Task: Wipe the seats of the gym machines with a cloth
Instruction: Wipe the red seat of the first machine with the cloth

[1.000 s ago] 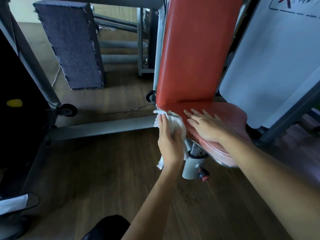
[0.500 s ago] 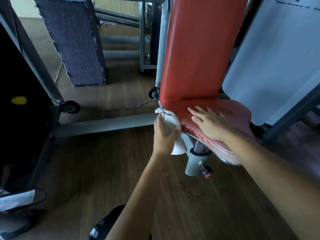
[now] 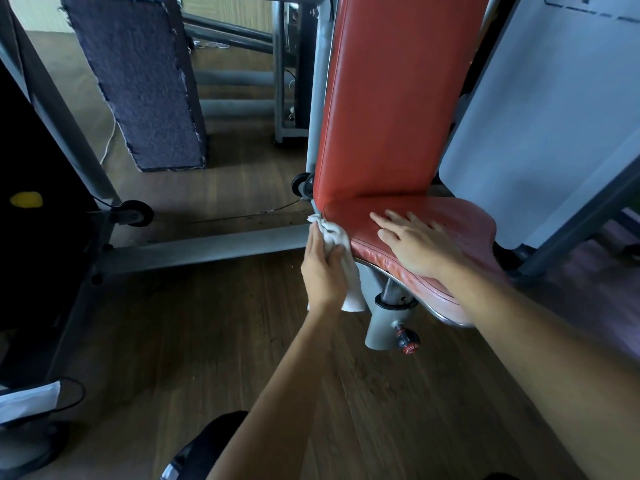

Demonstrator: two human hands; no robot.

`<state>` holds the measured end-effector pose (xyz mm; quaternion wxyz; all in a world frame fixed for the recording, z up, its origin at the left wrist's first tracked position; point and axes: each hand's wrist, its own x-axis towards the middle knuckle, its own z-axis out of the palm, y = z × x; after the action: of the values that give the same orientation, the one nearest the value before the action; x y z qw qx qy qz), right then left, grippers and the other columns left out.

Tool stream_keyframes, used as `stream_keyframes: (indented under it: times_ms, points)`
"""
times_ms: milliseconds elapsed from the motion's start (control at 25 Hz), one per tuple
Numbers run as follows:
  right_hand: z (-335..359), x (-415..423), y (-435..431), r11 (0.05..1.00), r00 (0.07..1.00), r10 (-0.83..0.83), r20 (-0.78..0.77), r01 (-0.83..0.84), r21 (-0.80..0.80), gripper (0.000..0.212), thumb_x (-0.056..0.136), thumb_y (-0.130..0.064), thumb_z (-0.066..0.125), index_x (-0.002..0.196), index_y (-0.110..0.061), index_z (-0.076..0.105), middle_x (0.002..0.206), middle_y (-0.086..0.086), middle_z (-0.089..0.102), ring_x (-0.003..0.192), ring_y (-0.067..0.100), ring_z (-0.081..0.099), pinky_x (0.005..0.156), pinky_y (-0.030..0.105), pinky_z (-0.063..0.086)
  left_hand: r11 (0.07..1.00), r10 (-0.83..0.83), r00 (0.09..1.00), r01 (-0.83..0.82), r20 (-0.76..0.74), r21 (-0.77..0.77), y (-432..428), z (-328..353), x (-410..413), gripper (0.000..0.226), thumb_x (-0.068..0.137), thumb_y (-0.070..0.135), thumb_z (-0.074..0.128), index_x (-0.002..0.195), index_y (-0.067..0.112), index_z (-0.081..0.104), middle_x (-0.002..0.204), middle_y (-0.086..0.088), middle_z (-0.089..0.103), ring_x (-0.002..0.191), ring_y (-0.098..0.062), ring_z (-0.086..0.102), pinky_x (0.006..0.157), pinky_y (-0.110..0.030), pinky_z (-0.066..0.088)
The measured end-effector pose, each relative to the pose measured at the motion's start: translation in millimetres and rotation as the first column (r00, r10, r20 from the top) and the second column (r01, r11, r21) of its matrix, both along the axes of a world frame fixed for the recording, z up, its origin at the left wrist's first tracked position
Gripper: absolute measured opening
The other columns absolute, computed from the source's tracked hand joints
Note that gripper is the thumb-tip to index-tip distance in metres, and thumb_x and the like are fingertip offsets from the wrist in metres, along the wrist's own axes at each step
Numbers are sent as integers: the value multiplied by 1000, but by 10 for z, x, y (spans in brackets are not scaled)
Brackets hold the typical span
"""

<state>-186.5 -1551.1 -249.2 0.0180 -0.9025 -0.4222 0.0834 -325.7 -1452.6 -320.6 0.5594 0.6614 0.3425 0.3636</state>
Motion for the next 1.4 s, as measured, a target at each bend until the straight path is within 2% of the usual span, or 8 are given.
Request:
stream_keyframes:
  times_ms: [80,160,440,640,880,1080,1240,1400]
  points:
    - [9,4,13,1000,1000,4,-1,-4,5,48,108,-48,17,155,-51,13,167,-14,13,154,23,14,121,55,13,998,42,999,-43,-18,-40,18,29,-12,56,100,13,56,152,19,38,130,-4,65,117,-14,61,102,-30,48]
    - [9,4,9,1000,1000,8,4,-8,5,48,108,-48,17,155,-52,13,167,-13,14,154,24,14,121,56,14,996,78,997,-78,-1,-46,-114,54,-32,55,98,12,59,150,20,43,122,8,65,106,3,60,95,-16,45]
    - [10,1,11,1000,1000,8,12,-8,4,48,108,-43,17,156,-50,13,167,-13,13,154,25,15,120,57,14,994,104,994,-104,14,24,-249,44,34,56,96,7,60,148,18,44,131,9,57,115,1,52,92,-1,33]
    - [-1,-7,12,1000,1000,2,8,-2,15,48,108,-45,17,155,-51,14,167,-13,14,154,24,15,120,56,13,983,173,985,-174,-20,-61,-121,-34,149,54,97,3,53,149,14,44,136,-8,60,128,-21,55,109,-36,43]
    - [3,2,18,1000,1000,-1,5,1,11,48,108,-45,17,156,-51,14,167,-13,14,154,23,15,120,56,13,986,160,987,-159,25,-53,-216,81,70,51,95,3,56,144,15,51,123,-4,66,115,-16,61,102,-32,48]
    - [10,-14,15,1000,1000,3,17,-3,11,48,108,-45,17,156,-50,14,167,-13,14,154,23,15,120,56,13,973,38,998,-46,-43,-227,541,98,222,44,95,19,49,137,16,56,124,-7,67,117,-21,63,105,-43,49]
    - [5,6,18,1000,1000,7,10,-7,13,48,107,-49,17,155,-51,13,167,-14,14,154,23,15,121,56,13,968,-99,976,140,196,-208,187,195,43,32,99,21,46,126,25,62,124,7,64,114,5,58,100,-17,45]
    - [21,-18,25,1000,999,9,37,-9,12,49,107,-47,16,156,-51,12,167,-14,13,154,24,15,120,55,14,964,-23,986,65,163,-257,354,159,206,36,103,37,39,127,26,64,124,6,67,121,-11,60,105,-32,46]
